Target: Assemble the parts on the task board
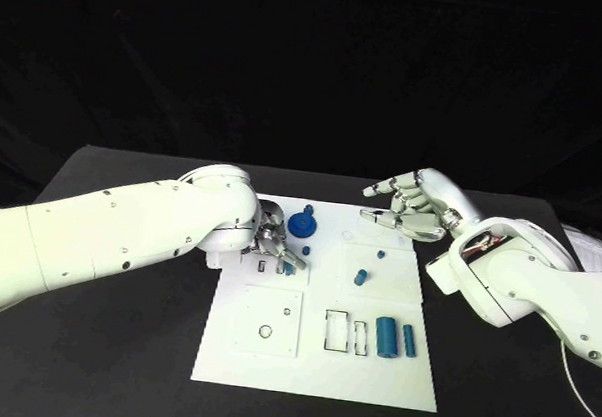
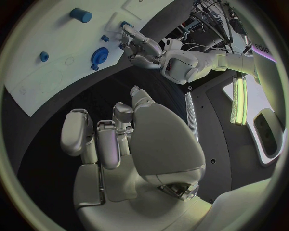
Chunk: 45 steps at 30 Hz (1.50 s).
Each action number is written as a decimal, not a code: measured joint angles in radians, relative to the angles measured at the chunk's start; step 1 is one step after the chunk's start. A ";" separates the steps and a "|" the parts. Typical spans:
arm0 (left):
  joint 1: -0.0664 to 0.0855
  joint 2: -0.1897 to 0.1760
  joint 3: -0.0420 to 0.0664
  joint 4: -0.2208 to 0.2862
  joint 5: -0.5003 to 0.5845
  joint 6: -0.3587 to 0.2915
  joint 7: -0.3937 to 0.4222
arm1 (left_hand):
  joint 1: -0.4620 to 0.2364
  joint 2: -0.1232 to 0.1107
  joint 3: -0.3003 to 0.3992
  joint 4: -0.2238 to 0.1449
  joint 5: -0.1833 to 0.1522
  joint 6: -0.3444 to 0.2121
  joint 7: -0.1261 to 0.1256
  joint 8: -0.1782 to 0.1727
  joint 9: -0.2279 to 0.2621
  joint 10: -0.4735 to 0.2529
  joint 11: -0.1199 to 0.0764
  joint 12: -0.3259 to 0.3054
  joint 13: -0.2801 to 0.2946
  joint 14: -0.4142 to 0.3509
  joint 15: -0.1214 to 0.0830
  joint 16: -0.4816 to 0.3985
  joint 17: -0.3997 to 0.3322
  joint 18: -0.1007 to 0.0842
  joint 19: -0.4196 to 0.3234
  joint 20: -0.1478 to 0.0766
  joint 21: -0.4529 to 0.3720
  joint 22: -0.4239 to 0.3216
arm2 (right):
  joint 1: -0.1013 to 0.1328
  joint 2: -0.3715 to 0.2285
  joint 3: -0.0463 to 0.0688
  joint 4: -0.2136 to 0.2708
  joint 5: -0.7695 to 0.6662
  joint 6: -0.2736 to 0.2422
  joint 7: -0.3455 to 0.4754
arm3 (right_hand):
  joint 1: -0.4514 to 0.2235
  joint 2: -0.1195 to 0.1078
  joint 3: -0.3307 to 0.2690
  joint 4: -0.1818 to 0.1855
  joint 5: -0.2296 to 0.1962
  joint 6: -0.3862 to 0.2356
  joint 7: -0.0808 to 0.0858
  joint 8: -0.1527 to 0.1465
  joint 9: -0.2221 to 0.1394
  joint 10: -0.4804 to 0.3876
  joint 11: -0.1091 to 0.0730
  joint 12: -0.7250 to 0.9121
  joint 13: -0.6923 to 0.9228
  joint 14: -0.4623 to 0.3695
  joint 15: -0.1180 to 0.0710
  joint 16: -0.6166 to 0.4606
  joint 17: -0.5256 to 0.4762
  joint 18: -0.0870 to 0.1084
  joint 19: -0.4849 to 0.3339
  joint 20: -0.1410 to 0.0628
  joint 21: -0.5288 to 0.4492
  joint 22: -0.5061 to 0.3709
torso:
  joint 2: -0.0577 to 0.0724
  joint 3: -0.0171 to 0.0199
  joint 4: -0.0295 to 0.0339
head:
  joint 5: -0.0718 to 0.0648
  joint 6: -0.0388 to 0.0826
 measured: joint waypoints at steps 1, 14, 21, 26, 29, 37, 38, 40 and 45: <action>0.000 0.000 0.000 0.000 0.000 0.000 0.000 | 0.011 0.005 0.011 -0.005 0.000 -0.002 0.001 0.000 0.003 0.000 0.000 0.001 0.001 0.001 -0.001 0.000 0.000 0.000 0.000 0.000 0.000 0.000 | 0.000 0.000 0.000 0.000 -0.001 0.001 0.000 | 0.000 0.000 0.000 0.000 0.000 0.000 0.000 0.000 0.000 0.000 0.000 0.000 -0.001 0.000 0.000 0.000 0.000 0.000 -0.003 0.003 0.000 0.000 | 0.000 0.0000 0.0000 | 0.000 0.000; 0.003 0.003 0.002 0.002 -0.001 0.000 0.000 | 0.130 -0.018 0.154 -0.073 0.012 -0.028 -0.007 -0.008 0.018 0.001 -0.002 -0.010 0.169 -0.001 -0.010 0.000 0.000 0.000 0.000 -0.007 0.000 0.000 | -0.002 0.001 0.000 0.001 -0.008 0.013 -0.006 | 0.000 0.000 0.000 0.000 0.000 0.000 0.000 0.000 0.000 0.000 0.000 -0.004 -0.001 0.000 0.000 0.000 0.000 0.000 -0.003 0.003 0.000 0.000 | 0.000 0.0008 -0.0002 | 0.000 -0.004; 0.003 -0.001 0.003 0.009 -0.001 -0.004 0.001 | 0.176 -0.064 0.270 -0.055 0.069 -0.042 -0.001 -0.028 0.018 -0.002 -0.006 -0.021 0.169 0.000 -0.011 0.000 0.000 0.000 0.004 -0.011 0.000 0.000 | -0.003 0.001 0.000 0.001 -0.009 0.016 -0.008 | 0.000 0.000 0.000 0.000 0.000 0.000 0.000 0.000 0.000 0.000 0.000 -0.004 -0.001 0.000 0.000 0.000 0.000 0.000 -0.003 0.003 0.000 0.000 | 0.000 0.0015 -0.0002 | 0.000 -0.006; 0.000 -0.019 0.001 0.028 -0.002 -0.017 0.001 | 0.145 -0.166 0.492 0.045 0.077 -0.042 0.007 -0.021 0.062 0.007 -0.007 -0.033 -0.005 0.002 -0.016 0.000 0.000 0.000 0.004 -0.011 0.000 0.000 | -0.003 0.002 -0.001 0.001 -0.010 0.018 -0.008 | 0.000 0.000 -0.003 -0.003 0.004 0.000 0.000 0.000 0.000 0.000 0.000 -0.004 -0.001 0.000 0.000 -0.004 0.000 0.002 -0.003 0.003 -0.004 -0.003 | 0.000 0.0021 0.0003 | 0.001 -0.005; 0.000 -0.031 0.001 0.041 -0.002 -0.033 0.000 | 0.112 -0.199 0.557 0.028 0.078 -0.042 0.007 -0.015 0.078 0.011 -0.011 -0.033 -0.012 -0.001 -0.012 0.000 0.001 0.000 0.004 -0.011 0.000 0.000 | -0.004 0.002 -0.001 0.001 -0.010 0.019 -0.009 | 0.000 0.000 -0.003 -0.003 0.004 0.000 0.000 0.000 0.000 0.000 0.000 -0.004 0.000 0.000 0.000 -0.004 0.000 0.015 -0.003 0.003 -0.004 -0.003 | 0.000 0.0021 0.0014 | 0.001 -0.005; -0.001 -0.054 0.002 0.067 -0.001 -0.102 0.000 | 0.066 -0.221 0.628 0.002 0.078 -0.042 0.008 -0.004 0.096 0.016 -0.009 -0.022 0.000 0.000 -0.011 0.000 0.001 0.000 0.003 -0.011 0.005 0.000 | -0.006 0.003 -0.001 -0.002 -0.010 0.020 -0.009 | -0.002 -0.002 -0.008 0.003 0.014 0.000 0.000 0.000 0.000 0.000 0.000 -0.004 -0.003 0.000 0.000 -0.004 0.000 0.015 -0.003 0.003 -0.008 -0.006 | -0.001 0.0049 0.0047 | 0.004 -0.003; -0.002 -0.057 0.002 0.070 -0.001 -0.111 0.000 | 0.061 -0.223 0.633 -0.002 0.078 -0.042 0.008 -0.002 0.098 0.016 -0.009 -0.020 0.001 0.000 -0.011 0.000 0.001 0.000 0.003 -0.011 0.005 0.000 | -0.006 0.003 -0.001 -0.002 -0.010 0.021 -0.008 | -0.004 -0.004 -0.008 0.003 0.014 0.000 0.000 0.000 0.000 0.000 0.000 -0.004 -0.003 0.000 0.000 -0.004 0.000 0.015 -0.003 0.003 -0.008 -0.006 | -0.001 0.0052 0.0051 | 0.004 -0.003; -0.005 -0.062 0.002 0.075 -0.001 -0.131 -0.001 | 0.058 -0.221 0.634 -0.002 0.078 -0.043 0.010 -0.002 0.100 0.016 -0.009 -0.020 0.002 0.000 -0.011 0.000 0.001 0.000 0.003 -0.011 0.005 0.000 | -0.007 0.004 -0.001 -0.002 -0.010 0.021 -0.008 | -0.004 -0.004 -0.008 0.003 0.014 0.000 0.000 0.000 0.000 0.000 0.000 -0.004 -0.003 0.000 0.000 -0.004 0.000 0.015 -0.003 0.003 -0.008 -0.006 | -0.001 0.0058 0.0057 | 0.003 -0.004; -0.012 -0.066 0.002 0.081 -0.001 -0.160 -0.001 | 0.051 -0.227 0.646 -0.004 0.078 -0.042 0.010 -0.002 0.103 0.016 -0.009 -0.020 0.003 0.000 -0.011 0.000 0.000 0.000 0.003 -0.011 0.005 0.000 | -0.010 0.004 -0.001 -0.004 -0.009 0.023 -0.007 | -0.004 -0.004 -0.008 0.003 0.014 0.000 0.000 0.000 0.000 0.000 0.000 -0.004 -0.004 0.000 0.000 -0.004 0.001 0.015 -0.003 0.003 -0.008 -0.007 | -0.001 0.0063 0.0058 | 0.006 -0.005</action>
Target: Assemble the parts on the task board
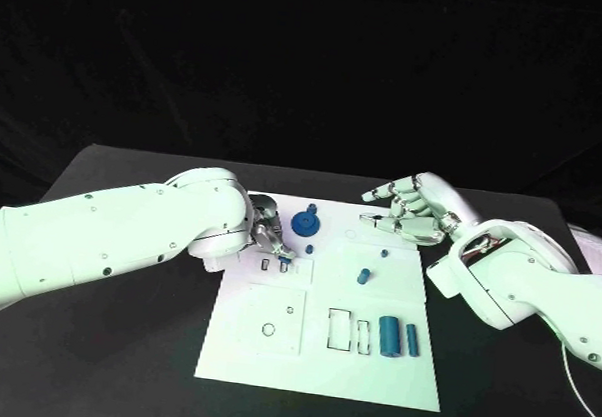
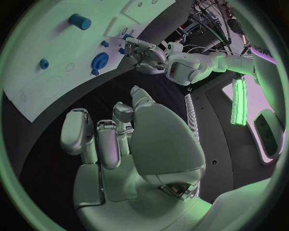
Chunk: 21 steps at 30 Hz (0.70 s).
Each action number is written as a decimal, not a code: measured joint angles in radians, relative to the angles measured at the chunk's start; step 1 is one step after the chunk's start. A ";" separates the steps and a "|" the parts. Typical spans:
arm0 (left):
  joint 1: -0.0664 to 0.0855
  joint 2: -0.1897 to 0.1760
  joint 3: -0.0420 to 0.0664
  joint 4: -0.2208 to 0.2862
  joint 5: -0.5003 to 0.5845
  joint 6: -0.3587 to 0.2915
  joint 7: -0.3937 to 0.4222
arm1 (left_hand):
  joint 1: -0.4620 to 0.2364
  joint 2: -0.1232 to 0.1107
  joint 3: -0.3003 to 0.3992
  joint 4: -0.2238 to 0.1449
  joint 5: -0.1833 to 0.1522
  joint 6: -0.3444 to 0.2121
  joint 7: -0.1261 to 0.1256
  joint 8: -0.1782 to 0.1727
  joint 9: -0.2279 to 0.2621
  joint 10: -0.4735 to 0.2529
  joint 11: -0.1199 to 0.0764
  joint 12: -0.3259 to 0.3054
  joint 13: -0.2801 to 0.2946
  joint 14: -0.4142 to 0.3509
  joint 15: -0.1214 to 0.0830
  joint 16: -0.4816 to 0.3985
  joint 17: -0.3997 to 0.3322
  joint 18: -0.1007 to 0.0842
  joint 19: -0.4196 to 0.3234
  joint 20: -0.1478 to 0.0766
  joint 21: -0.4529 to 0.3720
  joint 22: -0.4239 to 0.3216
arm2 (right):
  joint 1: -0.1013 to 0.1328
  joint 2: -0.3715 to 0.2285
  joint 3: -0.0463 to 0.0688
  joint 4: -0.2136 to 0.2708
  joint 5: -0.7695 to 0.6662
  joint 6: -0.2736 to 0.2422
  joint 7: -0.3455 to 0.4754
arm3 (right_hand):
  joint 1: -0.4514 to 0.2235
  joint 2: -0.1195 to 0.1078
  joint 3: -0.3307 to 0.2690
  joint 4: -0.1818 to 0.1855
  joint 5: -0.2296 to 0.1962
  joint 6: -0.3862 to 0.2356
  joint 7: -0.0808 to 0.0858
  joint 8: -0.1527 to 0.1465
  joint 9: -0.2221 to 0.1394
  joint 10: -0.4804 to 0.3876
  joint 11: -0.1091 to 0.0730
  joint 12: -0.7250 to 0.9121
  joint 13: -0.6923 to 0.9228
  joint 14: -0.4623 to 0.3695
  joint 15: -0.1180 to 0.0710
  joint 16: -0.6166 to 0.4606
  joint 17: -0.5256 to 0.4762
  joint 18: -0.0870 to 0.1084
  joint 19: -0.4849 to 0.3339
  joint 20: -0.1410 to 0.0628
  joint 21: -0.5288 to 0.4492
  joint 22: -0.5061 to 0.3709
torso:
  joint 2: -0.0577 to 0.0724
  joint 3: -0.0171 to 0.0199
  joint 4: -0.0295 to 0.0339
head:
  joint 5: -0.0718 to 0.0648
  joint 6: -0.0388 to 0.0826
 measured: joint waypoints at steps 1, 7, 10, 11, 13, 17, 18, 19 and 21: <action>-0.002 0.000 0.000 0.000 0.000 -0.003 0.000 | 0.000 0.000 0.000 0.000 0.000 0.000 0.000 0.000 0.000 0.000 0.000 0.000 0.000 0.000 0.000 0.000 0.000 0.000 0.000 0.000 0.000 0.000 | 0.000 0.000 0.000 0.000 0.000 0.000 0.000 | 0.000 0.000 0.000 0.000 0.000 0.000 0.000 0.000 0.000 0.000 0.000 0.000 0.000 0.000 0.000 0.000 0.000 0.000 0.000 0.000 0.000 0.000 | 0.000 0.0001 0.0000 | 0.000 -0.001; -0.013 0.002 -0.001 -0.002 -0.005 -0.013 0.000 | -0.010 0.003 0.007 -0.007 0.000 0.000 0.000 0.000 0.003 0.000 0.000 0.000 0.000 0.000 0.000 0.000 0.000 0.000 0.000 0.000 0.000 0.000 | -0.002 0.000 0.000 -0.001 0.000 0.003 0.000 | 0.000 0.000 -0.001 -0.001 0.002 0.000 0.000 0.000 0.000 0.000 0.000 0.000 0.000 0.000 0.000 -0.002 0.000 0.000 0.000 0.000 0.000 -0.002 | 0.000 0.0001 -0.0002 | 0.003 -0.003; -0.016 0.005 -0.002 -0.006 -0.012 -0.013 0.000 | -0.012 0.001 0.014 -0.009 0.000 0.000 0.000 0.000 0.003 0.000 0.000 0.000 0.000 0.000 0.000 0.000 0.000 0.000 0.000 0.000 0.000 0.000 | -0.002 0.000 0.000 -0.001 0.000 0.004 0.000 | 0.000 0.000 -0.003 -0.003 0.004 0.000 0.000 0.000 0.000 -0.003 -0.003 0.000 0.000 0.000 0.000 -0.004 0.000 0.000 0.000 0.000 0.000 -0.002 | 0.000 -0.0006 -0.0007 | 0.004 -0.004; -0.017 0.005 -0.003 -0.007 -0.014 -0.012 0.000 | -0.012 0.001 0.015 -0.009 -0.001 0.000 0.000 0.002 0.003 0.000 0.000 0.000 0.000 0.000 0.000 0.000 0.000 0.000 0.000 0.000 0.000 0.000 | -0.002 0.000 0.000 -0.001 0.000 0.004 0.000 | 0.000 0.000 -0.003 -0.003 0.004 0.000 0.000 0.000 0.000 -0.003 -0.003 0.000 0.000 0.000 0.000 -0.004 0.000 0.000 0.000 0.000 0.000 -0.002 | 0.000 -0.0006 -0.0009 | 0.004 -0.004; -0.018 0.006 -0.003 -0.008 -0.017 -0.011 0.000 | -0.016 -0.003 0.017 -0.011 -0.003 0.000 0.000 0.006 0.003 0.000 0.000 0.000 0.000 0.000 0.000 0.000 0.000 0.000 0.000 0.000 0.000 0.000 | -0.003 0.000 0.000 -0.001 0.000 0.005 0.000 | 0.000 0.000 -0.005 0.000 0.004 0.000 0.000 0.000 0.000 -0.003 -0.003 0.000 0.000 0.000 0.000 -0.004 0.000 0.000 0.000 0.000 0.000 -0.002 | 0.000 -0.0006 -0.0012 | 0.005 -0.005; -0.020 0.005 -0.004 -0.008 -0.024 -0.006 0.000 | -0.020 -0.007 0.026 -0.020 -0.003 0.000 0.000 0.006 0.006 0.000 0.000 0.000 0.000 0.000 0.000 0.000 0.000 0.000 0.000 0.000 0.000 0.000 | -0.003 0.000 0.000 -0.002 0.000 0.006 0.000 | 0.000 0.000 -0.005 0.000 0.004 0.000 0.000 0.000 0.000 -0.003 -0.003 0.000 0.000 0.000 0.000 -0.004 0.000 0.000 0.000 0.000 0.000 -0.002 | 0.000 -0.0005 -0.0018 | 0.006 -0.006; -0.020 0.004 -0.004 -0.008 -0.026 -0.004 0.000 | -0.020 -0.007 0.026 -0.020 -0.003 0.000 0.000 0.006 0.006 0.000 0.000 0.000 -0.001 0.000 0.000 0.000 0.000 0.000 0.000 0.000 0.000 0.000 | -0.003 0.000 0.000 -0.002 0.000 0.006 0.000 | 0.000 0.000 -0.005 0.000 0.004 0.000 0.000 0.000 0.000 -0.003 -0.003 0.000 0.000 0.000 0.000 -0.004 0.000 0.000 0.000 0.000 0.000 -0.002 | 0.000 -0.0005 -0.0018 | 0.006 -0.007; -0.020 0.003 -0.004 -0.007 -0.027 -0.002 0.000 | -0.020 -0.007 0.026 -0.021 0.001 0.000 0.000 0.006 0.008 0.000 0.000 0.000 -0.002 0.000 0.000 0.000 0.000 0.000 0.000 0.000 0.000 0.000 | -0.003 0.000 0.000 -0.002 0.000 0.006 0.000 | 0.000 0.000 -0.005 0.000 0.004 0.000 0.000 0.000 0.000 -0.003 -0.003 0.000 0.000 0.000 0.000 -0.004 0.000 0.000 0.000 0.000 0.000 -0.002 | 0.000 -0.0005 -0.0018 | 0.007 -0.007; -0.020 0.002 -0.004 -0.007 -0.029 0.000 0.000 | -0.023 -0.006 0.026 -0.021 0.004 0.000 0.000 0.006 0.012 0.000 0.000 0.000 -0.003 0.000 0.000 0.000 0.000 0.000 0.000 0.000 0.000 0.000 | -0.003 0.000 0.000 -0.002 0.000 0.006 0.000 | 0.000 0.000 -0.005 0.000 0.004 0.000 0.000 0.000 0.000 -0.003 -0.003 0.000 0.000 0.000 0.000 -0.004 0.000 0.000 0.000 0.000 0.000 -0.002 | 0.001 -0.0005 -0.0019 | 0.007 -0.007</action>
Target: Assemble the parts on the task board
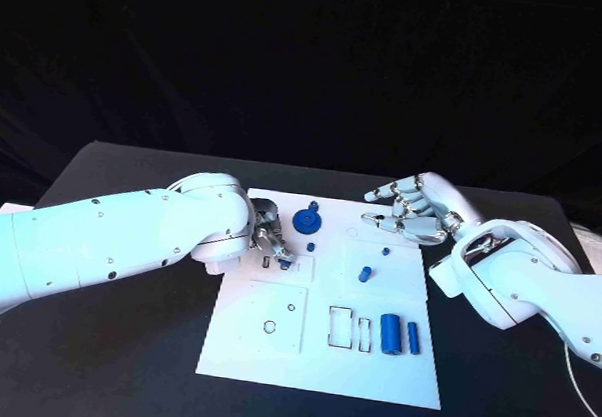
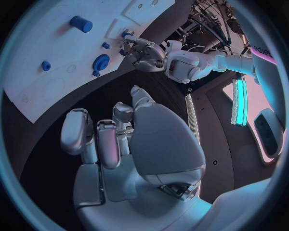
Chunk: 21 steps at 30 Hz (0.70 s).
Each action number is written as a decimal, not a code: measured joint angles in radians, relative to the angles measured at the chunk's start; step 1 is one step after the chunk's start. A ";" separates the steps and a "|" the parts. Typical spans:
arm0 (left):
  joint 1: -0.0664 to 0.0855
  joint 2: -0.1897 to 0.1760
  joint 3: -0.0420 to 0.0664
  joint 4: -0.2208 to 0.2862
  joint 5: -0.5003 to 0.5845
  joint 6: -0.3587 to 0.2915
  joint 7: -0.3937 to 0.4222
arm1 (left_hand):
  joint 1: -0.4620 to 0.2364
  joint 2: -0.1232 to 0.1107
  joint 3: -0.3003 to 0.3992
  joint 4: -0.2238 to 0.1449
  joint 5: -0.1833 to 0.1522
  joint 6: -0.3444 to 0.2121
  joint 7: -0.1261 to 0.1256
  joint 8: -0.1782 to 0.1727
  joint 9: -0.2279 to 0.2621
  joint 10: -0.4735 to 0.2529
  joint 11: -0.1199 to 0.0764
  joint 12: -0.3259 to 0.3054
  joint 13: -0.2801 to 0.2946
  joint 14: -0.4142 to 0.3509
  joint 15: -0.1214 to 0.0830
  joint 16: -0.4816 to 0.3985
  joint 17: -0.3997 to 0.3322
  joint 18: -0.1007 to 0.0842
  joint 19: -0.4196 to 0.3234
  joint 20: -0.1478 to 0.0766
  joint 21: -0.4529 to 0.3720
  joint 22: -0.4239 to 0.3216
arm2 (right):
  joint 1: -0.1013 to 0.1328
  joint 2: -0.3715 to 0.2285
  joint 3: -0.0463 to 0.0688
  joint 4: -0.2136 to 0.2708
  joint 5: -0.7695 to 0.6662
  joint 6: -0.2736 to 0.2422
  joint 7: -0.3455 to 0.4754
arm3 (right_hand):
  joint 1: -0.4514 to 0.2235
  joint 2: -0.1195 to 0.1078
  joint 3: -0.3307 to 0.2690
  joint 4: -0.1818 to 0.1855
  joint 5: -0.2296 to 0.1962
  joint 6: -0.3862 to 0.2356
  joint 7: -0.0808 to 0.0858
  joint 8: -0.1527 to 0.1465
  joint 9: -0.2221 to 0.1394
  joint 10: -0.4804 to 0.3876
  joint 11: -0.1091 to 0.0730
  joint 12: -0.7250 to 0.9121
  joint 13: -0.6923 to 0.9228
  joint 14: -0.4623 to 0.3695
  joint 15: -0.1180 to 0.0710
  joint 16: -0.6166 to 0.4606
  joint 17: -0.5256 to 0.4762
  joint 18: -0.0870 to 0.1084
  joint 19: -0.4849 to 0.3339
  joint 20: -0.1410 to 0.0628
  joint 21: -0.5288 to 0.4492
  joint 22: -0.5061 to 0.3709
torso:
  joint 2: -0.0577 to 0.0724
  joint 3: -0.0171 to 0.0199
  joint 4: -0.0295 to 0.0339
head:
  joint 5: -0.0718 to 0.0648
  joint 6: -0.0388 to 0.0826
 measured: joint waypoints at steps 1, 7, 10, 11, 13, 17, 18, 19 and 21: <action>0.000 -0.001 0.000 0.000 -0.001 0.001 0.000 | -0.004 0.000 0.001 -0.001 0.000 0.000 0.000 0.000 0.000 0.000 0.000 0.000 -0.001 0.000 0.000 0.000 0.000 0.000 0.000 0.000 0.000 0.000 | 0.000 0.000 0.000 0.000 0.000 0.000 0.000 | 0.000 0.000 0.000 0.000 0.000 0.000 0.000 0.000 0.000 0.000 0.000 0.000 0.000 0.000 0.000 0.000 0.000 0.000 0.000 0.000 0.000 0.000 | 0.000 0.0000 0.0000 | 0.000 0.000; -0.001 -0.007 0.001 0.003 -0.008 0.011 0.001 | -0.017 -0.004 0.010 -0.004 0.020 0.000 0.000 0.008 0.009 0.000 0.000 0.000 -0.007 0.000 0.000 0.000 0.000 0.000 0.000 0.000 0.004 0.000 | 0.000 0.000 0.000 0.000 0.000 0.001 0.000 | 0.000 0.000 0.000 0.000 0.000 0.000 0.000 0.000 0.000 0.000 0.000 0.000 0.000 0.000 0.000 0.000 0.000 0.000 0.000 0.000 0.000 0.000 | 0.000 -0.0001 0.0001 | -0.001 -0.002; -0.001 -0.008 0.001 0.004 -0.012 0.017 0.001 | -0.019 -0.005 0.010 -0.004 0.028 0.000 0.000 0.014 0.014 0.000 0.000 -0.006 -0.009 0.000 0.000 0.000 0.000 0.000 0.000 0.000 0.004 0.000 | 0.000 0.000 0.000 -0.001 0.000 0.001 0.000 | 0.000 0.000 0.000 0.000 0.000 0.000 0.000 0.000 0.000 0.000 0.000 0.000 0.000 0.000 0.000 0.000 0.000 0.000 0.000 0.000 0.000 0.000 | 0.000 0.0000 0.0001 | -0.001 -0.002; -0.001 -0.008 0.001 0.004 -0.013 0.020 0.002 | -0.020 -0.006 0.010 -0.004 0.028 0.000 0.000 0.015 0.016 0.000 0.000 -0.006 -0.009 0.000 0.000 0.000 0.000 0.000 0.000 0.000 0.004 0.000 | 0.000 0.000 0.000 -0.001 0.000 0.002 0.000 | 0.000 0.000 0.000 0.000 0.000 0.000 0.000 0.000 0.000 0.000 0.000 0.000 0.000 0.000 0.000 0.000 0.000 0.000 0.000 0.000 0.000 0.000 | 0.000 0.0000 0.0001 | -0.001 -0.002; -0.001 -0.009 0.001 0.004 -0.016 0.025 0.002 | -0.022 -0.007 0.013 -0.008 0.028 0.000 0.000 0.015 0.016 0.000 0.000 -0.007 -0.009 0.000 0.000 0.000 0.000 0.000 0.000 0.000 0.004 0.000 | 0.000 0.000 0.000 -0.001 0.000 0.002 0.000 | 0.000 0.000 0.000 0.000 0.000 0.000 0.000 0.000 0.000 0.000 0.000 0.000 0.000 0.000 0.000 0.000 0.000 0.000 0.000 0.000 0.000 0.000 | 0.000 0.0000 0.0001 | -0.001 -0.003; -0.002 -0.010 0.001 0.005 -0.019 0.035 0.002 | -0.027 -0.013 0.015 -0.010 0.035 0.000 0.000 0.015 0.017 0.000 0.000 -0.007 -0.009 0.000 0.000 0.000 0.000 0.000 0.000 0.000 0.004 0.000 | 0.000 0.000 0.000 -0.001 0.000 0.003 0.000 | 0.000 0.000 0.000 0.000 0.000 0.000 0.000 0.000 0.000 0.000 0.000 0.000 0.000 0.000 0.000 0.000 0.000 0.000 0.000 0.000 0.000 0.000 | 0.000 0.0000 0.0001 | -0.001 -0.004; -0.002 -0.010 0.001 0.005 -0.020 0.037 0.002 | -0.028 -0.014 0.017 -0.012 0.035 0.000 0.000 0.015 0.017 0.000 0.000 -0.007 -0.009 0.000 0.000 0.000 0.000 0.000 0.000 0.000 0.004 0.000 | 0.000 0.000 0.000 -0.001 0.000 0.003 0.000 | 0.000 0.000 0.000 0.000 0.000 0.000 0.000 0.000 0.000 0.000 0.000 0.000 0.000 0.000 0.000 0.000 0.000 0.000 0.000 0.000 0.000 0.000 | 0.000 0.0000 0.0001 | -0.001 -0.004; -0.002 -0.009 0.001 0.005 -0.021 0.039 0.002 | -0.028 -0.014 0.021 -0.015 0.035 0.001 0.000 0.015 0.017 0.000 0.000 -0.007 -0.009 0.000 0.000 0.000 0.000 0.000 0.000 0.000 0.004 0.000 | 0.000 0.000 0.000 -0.001 0.000 0.003 0.000 | 0.000 0.000 0.000 0.000 0.000 0.000 0.000 0.000 0.000 0.000 0.000 0.000 0.000 0.000 0.000 0.000 0.000 0.000 0.000 0.000 0.000 0.000 | 0.000 0.0000 0.0001 | -0.001 -0.004; -0.003 -0.008 0.001 0.005 -0.022 0.043 0.002 | -0.030 -0.015 0.022 -0.016 0.035 0.003 0.000 0.015 0.017 0.000 0.000 -0.007 -0.009 0.000 0.000 0.000 0.000 0.000 0.000 0.000 0.003 0.000 | 0.000 0.000 0.000 0.000 0.000 0.003 0.000 | 0.000 0.000 0.000 0.000 0.000 0.000 0.000 0.000 0.000 0.000 0.000 0.000 0.000 0.000 0.000 0.000 0.000 0.000 0.000 0.000 0.000 0.000 | 0.000 0.0000 0.0001 | -0.001 -0.005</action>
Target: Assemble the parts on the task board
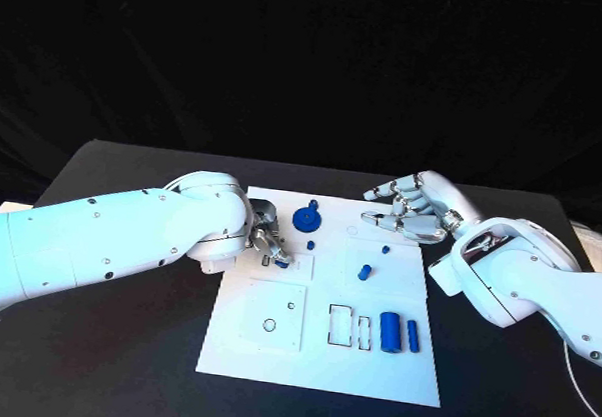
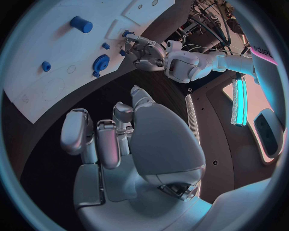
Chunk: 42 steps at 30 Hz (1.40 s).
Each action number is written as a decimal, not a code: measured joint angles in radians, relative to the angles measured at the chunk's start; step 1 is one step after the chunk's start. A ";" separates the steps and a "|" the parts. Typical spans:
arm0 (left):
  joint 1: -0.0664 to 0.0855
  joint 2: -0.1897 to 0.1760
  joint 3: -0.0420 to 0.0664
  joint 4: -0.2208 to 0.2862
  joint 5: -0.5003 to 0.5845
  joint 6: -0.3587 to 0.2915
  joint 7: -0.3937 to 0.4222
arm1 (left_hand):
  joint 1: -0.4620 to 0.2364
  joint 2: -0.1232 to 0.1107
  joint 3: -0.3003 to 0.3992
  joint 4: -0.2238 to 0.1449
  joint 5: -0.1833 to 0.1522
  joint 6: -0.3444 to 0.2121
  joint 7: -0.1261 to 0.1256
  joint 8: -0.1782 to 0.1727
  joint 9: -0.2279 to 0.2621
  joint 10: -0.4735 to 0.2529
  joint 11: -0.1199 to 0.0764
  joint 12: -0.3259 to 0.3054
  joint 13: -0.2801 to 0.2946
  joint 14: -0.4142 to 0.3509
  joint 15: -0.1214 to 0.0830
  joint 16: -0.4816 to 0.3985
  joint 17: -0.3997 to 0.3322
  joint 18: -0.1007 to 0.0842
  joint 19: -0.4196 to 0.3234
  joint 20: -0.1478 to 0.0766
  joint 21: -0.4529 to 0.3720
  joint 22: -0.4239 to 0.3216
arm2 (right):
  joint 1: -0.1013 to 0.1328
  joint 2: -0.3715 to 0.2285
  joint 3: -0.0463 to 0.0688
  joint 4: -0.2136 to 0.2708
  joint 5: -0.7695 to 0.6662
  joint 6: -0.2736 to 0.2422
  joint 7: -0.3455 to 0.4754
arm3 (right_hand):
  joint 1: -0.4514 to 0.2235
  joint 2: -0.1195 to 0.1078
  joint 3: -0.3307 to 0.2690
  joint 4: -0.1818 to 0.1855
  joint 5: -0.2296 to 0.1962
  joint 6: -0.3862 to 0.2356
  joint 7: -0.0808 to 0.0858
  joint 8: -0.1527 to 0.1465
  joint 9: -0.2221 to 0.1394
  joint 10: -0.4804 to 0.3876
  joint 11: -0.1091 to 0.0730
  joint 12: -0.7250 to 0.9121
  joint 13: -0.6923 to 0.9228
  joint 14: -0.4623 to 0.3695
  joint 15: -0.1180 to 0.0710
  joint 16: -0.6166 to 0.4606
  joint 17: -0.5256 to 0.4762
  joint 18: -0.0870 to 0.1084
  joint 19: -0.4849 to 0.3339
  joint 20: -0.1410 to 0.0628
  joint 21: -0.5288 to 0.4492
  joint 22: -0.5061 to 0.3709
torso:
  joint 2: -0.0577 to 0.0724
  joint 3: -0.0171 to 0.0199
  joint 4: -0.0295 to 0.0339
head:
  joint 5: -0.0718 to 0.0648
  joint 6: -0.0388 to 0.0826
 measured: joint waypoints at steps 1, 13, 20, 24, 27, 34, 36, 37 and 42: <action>0.000 0.001 0.000 0.000 -0.001 0.001 0.000 | 0.000 0.000 0.000 0.000 0.000 0.000 0.000 0.000 0.000 0.000 0.000 0.000 0.000 0.000 0.000 0.000 0.000 0.000 0.000 0.000 0.000 0.000 | 0.000 0.000 0.000 0.000 0.000 0.000 0.000 | 0.000 0.000 0.000 0.000 0.000 0.000 0.000 0.000 0.000 0.000 0.000 0.000 0.000 0.000 0.000 0.000 0.000 0.000 0.000 0.000 0.000 0.000 | 0.000 -0.0001 0.0000 | 0.000 0.000; 0.001 0.004 0.000 -0.004 -0.007 0.017 0.000 | -0.009 -0.001 0.009 -0.004 0.000 0.000 0.000 0.000 0.003 0.000 0.000 0.000 0.001 0.000 0.000 0.000 0.000 0.000 0.000 0.000 0.000 0.000 | 0.000 -0.001 0.000 0.002 0.000 0.002 0.000 | 0.000 0.000 0.000 0.000 0.000 0.000 0.000 0.000 0.000 0.000 0.000 0.000 0.000 0.000 0.000 0.000 0.000 0.000 0.000 0.000 0.000 0.000 | 0.000 0.0011 -0.0001 | 0.000 -0.002; 0.001 0.012 0.000 -0.013 -0.009 0.026 -0.001 | -0.046 0.016 0.036 -0.023 0.008 0.000 0.000 0.010 0.016 0.004 -0.004 0.008 0.012 0.000 0.000 0.000 0.000 0.000 0.000 0.000 0.004 0.000 | 0.000 -0.002 0.000 0.004 0.000 0.003 0.000 | 0.000 0.000 0.000 0.000 0.000 0.000 0.000 0.000 0.000 0.000 0.000 0.000 0.000 0.000 0.000 0.000 0.000 0.000 0.000 0.000 0.000 0.000 | 0.000 0.0012 -0.0004 | -0.001 -0.002; 0.002 0.019 0.000 -0.022 -0.010 0.034 -0.001 | -0.081 0.021 0.057 -0.043 0.008 0.000 0.000 0.017 0.022 0.006 -0.005 0.008 0.013 0.000 0.000 0.000 0.000 0.000 0.000 0.000 0.004 0.000 | 0.000 -0.002 0.000 0.006 0.000 0.003 0.000 | 0.000 0.000 0.000 0.000 0.000 0.000 0.000 0.000 0.000 0.000 0.000 0.000 0.000 0.000 0.000 0.000 0.000 0.000 0.000 0.000 0.000 0.000 | 0.000 0.0014 -0.0006 | -0.001 -0.002; 0.003 0.025 0.001 -0.030 -0.010 0.043 -0.002 | -0.107 0.031 0.075 -0.062 0.008 0.002 0.002 0.021 0.025 0.006 -0.005 0.008 0.013 0.000 0.000 0.000 0.000 -0.001 0.000 0.000 0.004 0.000 | 0.000 -0.002 0.000 0.008 0.000 0.003 0.000 | 0.000 0.000 0.000 0.000 0.004 0.000 0.000 0.000 0.000 0.000 0.000 -0.004 -0.003 0.000 0.000 0.000 0.000 0.000 -0.004 -0.004 -0.004 -0.002 | 0.000 0.0014 -0.0006 | 0.000 -0.003; 0.005 0.040 0.002 -0.050 -0.009 0.061 -0.002 | -0.139 0.038 0.088 -0.075 0.008 0.009 -0.002 0.017 0.027 0.011 -0.008 0.012 0.018 0.000 0.000 0.000 0.000 -0.016 0.000 0.000 0.004 0.000 | 0.000 -0.004 0.000 0.011 0.000 0.004 0.000 | 0.000 0.000 0.000 0.000 0.004 0.000 0.000 0.000 0.000 0.000 0.000 -0.006 -0.004 0.000 0.000 0.000 0.000 0.000 -0.004 -0.004 -0.004 -0.003 | 0.000 0.0015 -0.0006 | 0.000 -0.004; 0.005 0.043 0.002 -0.053 -0.009 0.065 -0.002 | -0.144 0.033 0.092 -0.079 0.008 0.009 -0.002 0.017 0.025 0.011 -0.008 0.013 0.020 0.002 -0.002 0.000 0.000 -0.016 0.000 0.000 0.004 0.000 | 0.000 -0.004 0.000 0.012 0.000 0.004 -0.001 | 0.000 0.000 0.000 0.000 0.004 0.000 0.000 0.000 0.000 0.000 0.000 -0.006 -0.004 0.000 0.000 0.000 0.000 0.000 -0.004 -0.004 -0.004 -0.003 | 0.000 0.0015 -0.0006 | 0.000 -0.004; 0.005 0.044 0.002 -0.055 -0.010 0.067 -0.002 | -0.145 0.032 0.095 -0.082 0.008 0.009 -0.002 0.017 0.025 0.011 -0.008 0.015 0.020 0.004 -0.004 0.000 0.000 -0.015 0.000 0.000 0.004 0.000 | 0.000 -0.004 0.000 0.012 0.000 0.004 -0.001 | 0.000 0.000 0.000 0.000 0.004 0.000 0.000 0.000 0.000 0.000 0.000 -0.006 -0.004 0.000 0.000 0.000 0.000 0.000 -0.004 -0.004 -0.004 -0.003 | 0.000 0.0014 -0.0006 | 0.000 -0.003; 0.006 0.049 0.002 -0.061 -0.011 0.075 -0.002 | -0.155 0.037 0.095 -0.087 0.008 0.013 -0.002 0.016 0.024 0.015 -0.011 0.021 0.026 0.000 -0.007 0.000 0.000 -0.016 -0.004 -0.003 0.008 0.000 | 0.000 -0.005 0.000 0.014 0.000 0.004 -0.001 | 0.000 0.000 0.000 0.000 0.004 0.000 0.000 0.000 0.000 0.000 0.000 -0.006 -0.004 0.000 0.000 0.000 0.000 0.000 -0.004 -0.004 -0.004 -0.003 | 0.000 0.0014 -0.0006 | -0.001 -0.003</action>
